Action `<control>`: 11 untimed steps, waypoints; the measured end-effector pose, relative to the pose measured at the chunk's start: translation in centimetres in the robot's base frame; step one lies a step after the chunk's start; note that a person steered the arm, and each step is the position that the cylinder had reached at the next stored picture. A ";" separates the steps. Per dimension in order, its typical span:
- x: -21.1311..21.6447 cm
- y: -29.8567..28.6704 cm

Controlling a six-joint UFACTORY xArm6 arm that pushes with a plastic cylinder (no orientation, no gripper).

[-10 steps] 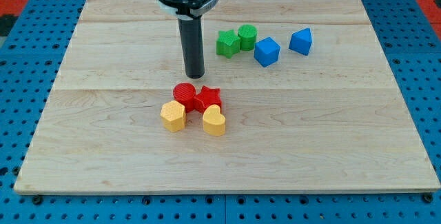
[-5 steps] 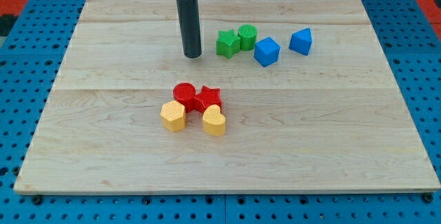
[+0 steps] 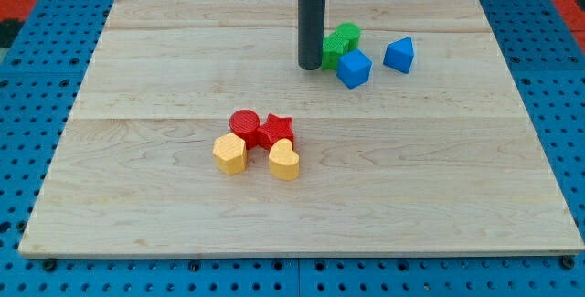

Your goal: Separate the green and blue blocks together

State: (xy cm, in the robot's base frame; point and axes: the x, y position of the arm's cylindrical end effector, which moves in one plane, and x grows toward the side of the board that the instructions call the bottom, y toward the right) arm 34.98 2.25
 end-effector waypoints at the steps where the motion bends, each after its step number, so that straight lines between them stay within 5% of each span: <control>1: 0.0 -0.1; 9: 1.3 5.7; 11: 3.6 -2.1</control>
State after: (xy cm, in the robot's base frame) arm 38.59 0.19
